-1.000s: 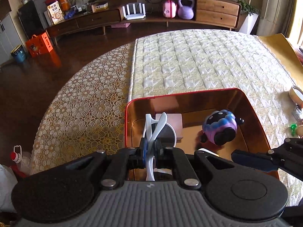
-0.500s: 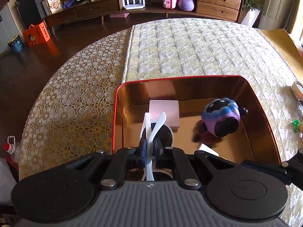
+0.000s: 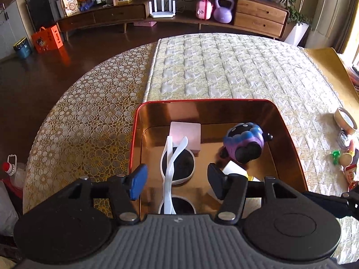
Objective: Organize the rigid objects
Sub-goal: 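Lower the sunglasses and pill bottle into the red tin with both grippers, then open the left gripper releasing the sunglasses while the right gripper releases the pill bottle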
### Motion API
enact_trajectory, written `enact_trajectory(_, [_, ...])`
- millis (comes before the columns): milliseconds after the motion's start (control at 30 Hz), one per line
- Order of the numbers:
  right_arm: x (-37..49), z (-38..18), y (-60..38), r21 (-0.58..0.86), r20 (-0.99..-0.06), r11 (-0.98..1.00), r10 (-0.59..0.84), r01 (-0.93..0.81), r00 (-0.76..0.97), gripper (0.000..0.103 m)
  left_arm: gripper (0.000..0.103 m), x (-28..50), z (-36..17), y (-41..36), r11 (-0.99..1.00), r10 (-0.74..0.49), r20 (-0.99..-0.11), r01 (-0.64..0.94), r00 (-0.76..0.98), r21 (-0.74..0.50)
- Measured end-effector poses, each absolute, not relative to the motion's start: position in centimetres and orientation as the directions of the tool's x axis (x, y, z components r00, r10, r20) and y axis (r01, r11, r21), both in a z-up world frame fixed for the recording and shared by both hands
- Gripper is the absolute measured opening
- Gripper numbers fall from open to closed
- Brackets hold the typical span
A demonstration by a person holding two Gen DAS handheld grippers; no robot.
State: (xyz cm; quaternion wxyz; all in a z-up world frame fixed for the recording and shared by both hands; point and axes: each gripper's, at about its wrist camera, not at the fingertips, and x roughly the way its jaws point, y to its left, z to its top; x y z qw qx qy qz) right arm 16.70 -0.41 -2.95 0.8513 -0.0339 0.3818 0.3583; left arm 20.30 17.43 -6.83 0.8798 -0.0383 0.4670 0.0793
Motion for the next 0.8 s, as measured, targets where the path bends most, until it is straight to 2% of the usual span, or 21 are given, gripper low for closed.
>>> enact_trajectory(33, [16.7,-2.9,-0.6,0.217,-0.67,0.744,0.584,-0.632,0.458,0.06,0.059,20.1,-6.7,17.4,0.984,0.102,-0.827,-0.176,0.552,0.004])
enact_trajectory(400, [15.1,-1.2,-3.3,0.237,-0.631,0.748,0.604,-0.62,0.487,0.065,0.059,17.1,-4.3,15.5,0.99,0.091,-0.794,-0.141,0.601,0.007])
enact_trajectory(500, [14.5,-0.7,-4.3,0.238,-0.618,0.752,0.606,-0.615,0.502,0.075,0.061,16.2,-3.5,14.8,0.992,0.075,-0.783,-0.128,0.618,-0.005])
enact_trajectory(567, [14.2,-0.5,-5.1,0.248,-0.612,0.752,0.611,-0.611,0.503,0.076,0.067,15.6,-2.9,14.3,0.993,0.062,-0.772,-0.118,0.632,-0.017])
enact_trajectory(800, [12.9,-0.4,-9.3,0.272,-0.59,0.781,0.597,-0.563,0.543,0.087,0.07,13.9,-1.6,12.2,0.995,0.02,-0.749,-0.087,0.663,-0.05])
